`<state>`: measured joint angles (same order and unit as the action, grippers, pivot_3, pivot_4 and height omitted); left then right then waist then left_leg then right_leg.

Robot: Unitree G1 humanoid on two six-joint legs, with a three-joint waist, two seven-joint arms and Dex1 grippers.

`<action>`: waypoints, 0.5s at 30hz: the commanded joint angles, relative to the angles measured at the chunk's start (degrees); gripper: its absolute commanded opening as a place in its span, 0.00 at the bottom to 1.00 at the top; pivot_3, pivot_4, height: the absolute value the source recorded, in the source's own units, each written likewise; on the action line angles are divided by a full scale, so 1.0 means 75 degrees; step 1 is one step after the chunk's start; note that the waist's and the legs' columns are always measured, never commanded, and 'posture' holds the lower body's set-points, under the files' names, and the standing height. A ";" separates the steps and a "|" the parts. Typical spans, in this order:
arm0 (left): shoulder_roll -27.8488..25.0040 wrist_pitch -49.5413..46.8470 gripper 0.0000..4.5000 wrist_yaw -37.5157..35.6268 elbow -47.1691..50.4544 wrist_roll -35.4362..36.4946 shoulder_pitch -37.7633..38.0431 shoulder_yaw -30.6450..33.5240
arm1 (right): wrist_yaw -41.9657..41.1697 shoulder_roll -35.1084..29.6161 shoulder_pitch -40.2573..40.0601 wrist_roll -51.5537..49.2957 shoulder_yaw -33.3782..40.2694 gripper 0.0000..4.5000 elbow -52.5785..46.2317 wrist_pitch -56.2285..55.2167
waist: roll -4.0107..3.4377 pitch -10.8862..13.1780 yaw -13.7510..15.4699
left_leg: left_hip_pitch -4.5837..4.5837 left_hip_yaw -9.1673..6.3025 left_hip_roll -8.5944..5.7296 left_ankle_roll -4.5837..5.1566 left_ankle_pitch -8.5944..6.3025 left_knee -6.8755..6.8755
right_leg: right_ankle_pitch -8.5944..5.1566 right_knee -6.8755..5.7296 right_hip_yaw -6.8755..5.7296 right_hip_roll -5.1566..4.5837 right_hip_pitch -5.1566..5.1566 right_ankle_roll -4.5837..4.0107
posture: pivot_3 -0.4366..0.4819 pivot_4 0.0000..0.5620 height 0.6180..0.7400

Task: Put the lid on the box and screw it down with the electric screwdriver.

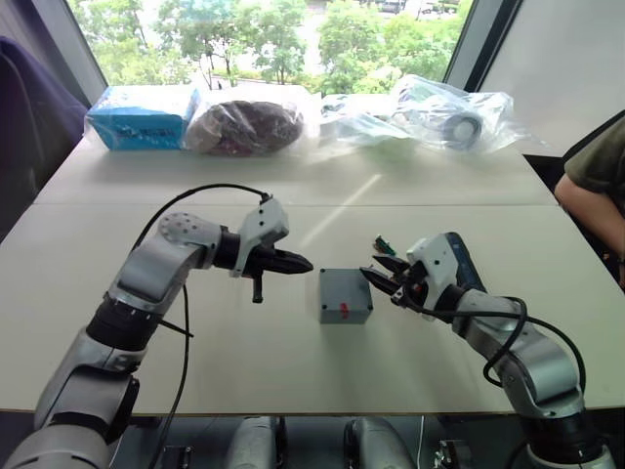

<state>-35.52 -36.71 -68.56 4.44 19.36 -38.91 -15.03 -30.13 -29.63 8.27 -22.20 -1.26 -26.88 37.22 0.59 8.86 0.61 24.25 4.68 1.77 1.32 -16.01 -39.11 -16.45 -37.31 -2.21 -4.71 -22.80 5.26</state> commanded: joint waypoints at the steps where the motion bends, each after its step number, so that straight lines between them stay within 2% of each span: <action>1: -0.0008 0.0095 0.00 0.0003 0.0113 0.0059 -0.0002 0.0100 | 0.0025 0.0069 0.0052 -0.0280 0.0324 0.72 -0.0275 0.0078 | 0.0000 0.0000 0.0001 | 0.0000 0.0000 0.0000 0.0000 0.0000 0.0000 | 0.0000 0.0000 0.0000 0.0000 0.0000 0.0000 | 0.48 0.27 1.00; 8: 0.0079 0.0083 0.00 0.0025 0.0053 0.0167 -0.0048 0.0216 | 0.0108 0.0007 0.0046 -0.0987 0.1027 0.72 -0.0703 0.0661 | 0.0000 0.0000 0.0005 | 0.0000 0.0000 0.0000 0.0000 0.0000 0.0000 | 0.0000 0.0000 0.0000 -0.0002 0.0001 0.0000 | 0.48 0.27 1.00; 15: 0.0223 0.0193 0.00 0.0095 -0.0012 0.0112 -0.0025 0.0150 | 0.0225 0.0114 0.0056 -0.1560 0.1249 0.72 -0.0670 0.1229 | 0.0000 0.0000 0.0004 | 0.0000 0.0000 0.0001 0.0000 0.0000 0.0000 | 0.0000 0.0000 0.0000 -0.0001 0.0001 0.0000 | 0.48 0.27 1.00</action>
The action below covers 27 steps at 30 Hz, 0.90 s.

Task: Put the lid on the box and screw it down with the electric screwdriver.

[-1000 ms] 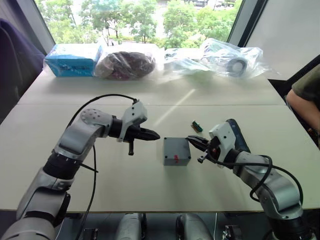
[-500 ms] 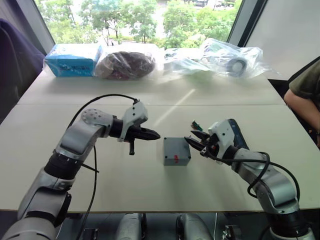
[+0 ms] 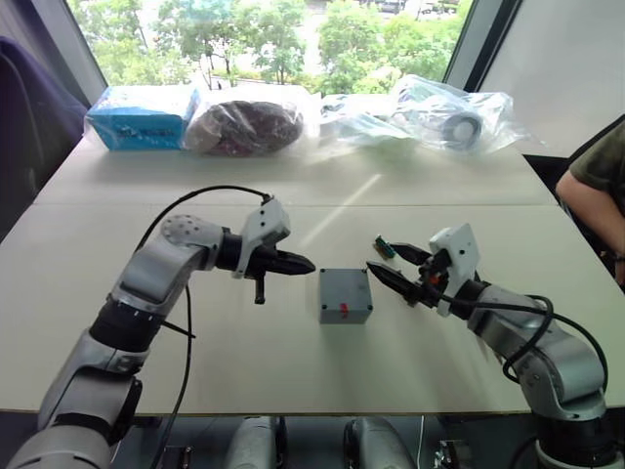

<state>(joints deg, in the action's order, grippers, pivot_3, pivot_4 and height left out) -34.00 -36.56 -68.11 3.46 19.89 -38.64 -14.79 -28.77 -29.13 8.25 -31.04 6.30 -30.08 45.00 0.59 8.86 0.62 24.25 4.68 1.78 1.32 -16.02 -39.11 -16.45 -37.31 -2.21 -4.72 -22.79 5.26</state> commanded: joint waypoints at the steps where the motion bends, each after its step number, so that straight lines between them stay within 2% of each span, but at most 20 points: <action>1: 0.0026 0.0181 0.00 0.0035 0.0119 0.0034 -0.0061 0.0116 | 0.0035 0.0081 0.0029 -0.0489 0.0217 0.72 -0.0227 0.0285 | 0.0000 0.0000 0.0004 | 0.0000 0.0000 0.0000 0.0000 0.0000 0.0000 | 0.0000 0.0000 0.0000 0.0000 0.0000 0.0000 | 0.48 0.27 1.00; 15: -0.0096 0.0246 0.00 0.0054 0.0183 -0.0081 0.0011 0.0090 | 0.0329 0.0727 0.0217 -0.1012 0.0293 0.72 0.0452 0.0566 | 0.0000 0.0000 -0.0004 | 0.0000 0.0000 -0.0001 0.0000 0.0000 0.0000 | 0.0000 0.0000 0.0000 -0.0001 0.0000 0.0000 | 0.48 0.27 1.00; 18: -0.0128 0.0241 0.00 0.0052 0.0183 -0.0089 0.0012 0.0089 | 0.0363 0.0762 0.0262 -0.1030 0.0292 0.57 0.0509 0.0567 | -0.0001 0.0000 -0.0001 | 0.0000 0.0000 0.0000 0.0000 0.0000 0.0000 | 0.0000 -0.0001 0.0000 0.0000 -0.0001 0.0000 | 0.48 0.27 1.00; 20: -0.0145 0.0248 0.00 0.0062 0.0178 -0.0105 0.0017 0.0081 | 0.0407 0.0812 0.0261 -0.1073 0.0311 0.41 0.0546 0.0580 | -0.0001 0.0000 0.0000 | 0.0000 0.0000 0.0000 0.0000 0.0000 0.0000 | 0.0000 0.0000 0.0000 -0.0001 0.0000 0.0000 | 0.48 0.27 1.00; 27: -0.0178 0.0292 0.00 0.0083 0.0167 -0.0141 0.0025 0.0047 | 0.0502 0.0868 0.0277 -0.1145 0.0273 0.41 0.0635 0.0554 | -0.0001 0.0000 -0.0006 | 0.0000 0.0000 0.0000 0.0000 0.0000 0.0000 | 0.0000 0.0000 0.0000 -0.0001 -0.0001 0.0000 | 0.48 0.27 1.00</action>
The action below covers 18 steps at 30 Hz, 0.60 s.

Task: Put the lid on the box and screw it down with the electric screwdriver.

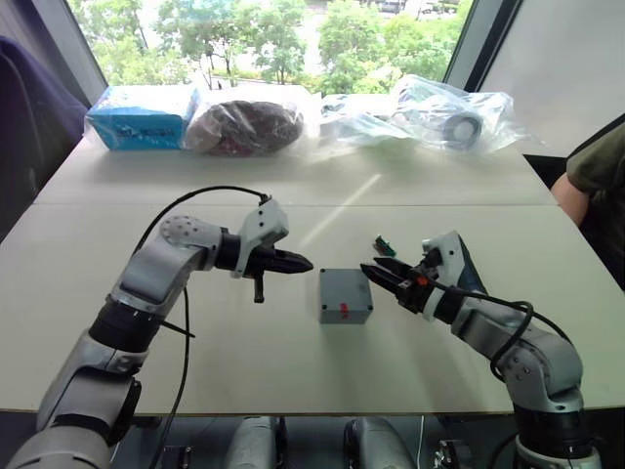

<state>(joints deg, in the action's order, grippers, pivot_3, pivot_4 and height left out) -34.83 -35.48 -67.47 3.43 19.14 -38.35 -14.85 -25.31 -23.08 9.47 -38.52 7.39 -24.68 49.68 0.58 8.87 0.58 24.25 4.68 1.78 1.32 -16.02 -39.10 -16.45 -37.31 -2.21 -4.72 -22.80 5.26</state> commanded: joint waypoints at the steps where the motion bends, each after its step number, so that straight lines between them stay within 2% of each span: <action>1: -0.0072 0.0156 0.00 -0.0005 0.0165 -0.0045 -0.0014 0.0055 | 0.0053 0.0066 0.0121 -0.0148 0.0125 0.41 -0.0072 -0.0080 | 0.0000 0.0000 0.0002 | 0.0000 0.0000 0.0000 0.0000 0.0000 0.0000 | 0.0000 0.0000 0.0000 0.0000 0.0000 0.0000 | 0.48 0.27 1.00; 4: -0.0073 0.0162 0.00 -0.0006 0.0159 -0.0059 -0.0015 0.0056 | 0.0066 0.0073 0.0128 -0.0145 0.0123 0.41 -0.0056 -0.0101 | 0.0000 0.0000 0.0003 | 0.0000 0.0000 0.0000 0.0000 0.0000 0.0000 | 0.0000 0.0000 0.0000 0.0000 0.0000 0.0000 | 0.48 0.27 1.00; 8: -0.0062 0.0187 0.00 -0.0013 0.0141 -0.0099 -0.0007 0.0045 | 0.0069 0.0090 0.0135 -0.0132 0.0105 0.18 -0.0058 -0.0137 | 0.0000 0.0000 0.0002 | 0.0000 0.0000 0.0000 0.0000 0.0000 0.0000 | 0.0000 0.0000 0.0000 0.0000 0.0000 0.0000 | 0.48 0.27 1.00; 9: -0.0060 0.0193 0.00 -0.0011 0.0141 -0.0111 -0.0004 0.0040 | 0.0067 0.0088 0.0129 -0.0119 0.0098 0.07 -0.0058 -0.0148 | 0.0000 0.0000 0.0002 | 0.0000 0.0000 0.0000 0.0000 0.0000 0.0000 | 0.0000 0.0000 0.0000 0.0000 0.0000 0.0000 | 0.48 0.27 1.00; 10: -0.0058 0.0201 0.00 -0.0011 0.0139 -0.0122 -0.0002 0.0037 | 0.0070 0.0090 0.0122 -0.0120 0.0098 0.01 -0.0065 -0.0146 | 0.0000 0.0000 0.0002 | 0.0000 0.0000 0.0000 0.0000 0.0000 0.0000 | 0.0000 0.0000 0.0000 0.0000 0.0000 0.0000 | 0.48 0.27 1.00; 18: -0.0036 0.0234 0.00 -0.0006 0.0095 -0.0156 -0.0008 0.0048 | 0.0056 0.0061 0.0084 -0.0100 0.0060 0.01 -0.0249 -0.0193 | 0.0000 0.0000 0.0003 | 0.0000 0.0000 0.0000 0.0000 0.0000 0.0000 | 0.0000 0.0000 0.0000 0.0000 0.0000 0.0000 | 0.48 0.27 1.00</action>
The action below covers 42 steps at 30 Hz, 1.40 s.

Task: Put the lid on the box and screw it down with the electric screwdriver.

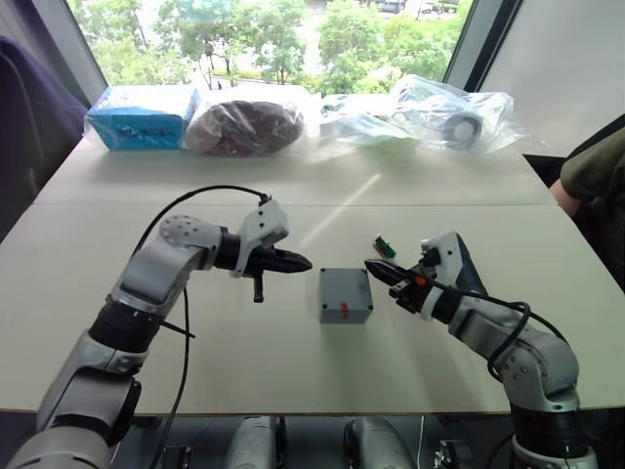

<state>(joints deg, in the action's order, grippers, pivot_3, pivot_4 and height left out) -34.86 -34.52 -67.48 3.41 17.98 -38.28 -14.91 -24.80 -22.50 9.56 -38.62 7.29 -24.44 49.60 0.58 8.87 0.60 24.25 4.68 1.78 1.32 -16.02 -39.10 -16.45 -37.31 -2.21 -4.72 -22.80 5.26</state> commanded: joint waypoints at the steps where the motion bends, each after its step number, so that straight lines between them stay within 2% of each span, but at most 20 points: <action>1: -0.0030 0.0109 0.00 -0.0004 0.0093 -0.0001 -0.0019 0.0057 | -0.0022 -0.0031 0.0071 -0.0057 0.0052 0.01 -0.0312 -0.0212 | 0.0000 0.0000 -0.0001 | 0.0000 0.0000 0.0000 0.0000 0.0000 0.0000 | 0.0000 0.0000 0.0000 0.0000 0.0000 0.0000 | 0.48 0.27 1.00; 12: 0.0017 0.0166 0.00 0.0000 0.0019 -0.0009 -0.0029 0.0049 | -0.0471 -0.0589 -0.0377 0.1356 -0.1064 0.01 -0.0497 -0.1544 | -0.0001 0.0001 -0.0004 | 0.0000 0.0000 0.0000 0.0000 0.0000 0.0001 | 0.0000 0.0000 0.0000 0.0002 -0.0001 0.0000 | 0.48 0.27 1.00; 30: 0.0033 0.0181 0.00 0.0005 0.0051 0.0006 -0.0002 0.0052 | -0.0557 -0.0513 -0.0503 0.1984 -0.1144 0.01 -0.0192 -0.2090 | -0.0001 0.0001 0.0002 | 0.0000 0.0000 0.0000 0.0000 0.0000 0.0000 | 0.0000 0.0000 0.0000 0.0002 0.0000 0.0000 | 0.48 0.27 1.00; 33: 0.0029 0.0172 0.00 0.0003 0.0049 0.0010 -0.0011 0.0059 | -0.0585 -0.0524 -0.0512 0.1953 -0.1117 0.17 -0.0241 -0.2056 | -0.0001 0.0001 0.0002 | 0.0000 0.0000 0.0000 0.0000 0.0000 0.0000 | 0.0000 0.0000 0.0000 0.0002 0.0000 0.0000 | 0.48 0.27 1.00; 38: 0.0161 -0.0127 0.00 0.0032 0.0111 0.0410 -0.0089 0.0362 | -0.0573 -0.0585 -0.0468 0.1793 -0.0858 0.62 -0.0452 -0.1938 | -0.0001 0.0001 0.0005 | 0.0000 0.0000 0.0000 0.0000 0.0000 0.0000 | 0.0000 0.0000 0.0000 0.0002 0.0000 0.0000 | 0.48 0.27 1.00; 41: 0.0338 -0.0414 0.00 0.0148 0.0193 0.0835 -0.0245 0.0741 | -0.0418 -0.0625 -0.0370 0.1443 -0.0321 0.62 -0.0763 -0.1658 | -0.0001 0.0001 0.0011 | 0.0002 0.0000 0.0000 0.0000 0.0000 0.0000 | 0.0000 0.0000 -0.0001 0.0000 0.0000 0.0000 | 0.48 0.27 1.00; 42: 0.0462 -0.0269 0.00 0.0562 0.0202 0.0638 -0.0312 0.0819 | -0.0168 -0.0604 -0.0197 0.1111 0.0099 0.62 -0.0884 -0.1272 | -0.0001 0.0001 0.0009 | 0.0003 0.0000 -0.0001 0.0000 0.0000 0.0000 | 0.0000 0.0000 -0.0001 -0.0001 -0.0001 0.0000 | 0.48 0.27 1.00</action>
<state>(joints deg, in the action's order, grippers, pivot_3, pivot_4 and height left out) -32.15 -37.20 -66.20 2.99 22.47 -38.88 -11.57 -27.93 -26.49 6.03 -26.88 3.09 -27.30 37.87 0.57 8.87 0.67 24.27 4.67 1.77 1.31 -16.01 -39.11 -16.45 -37.31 -2.21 -4.73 -22.80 5.27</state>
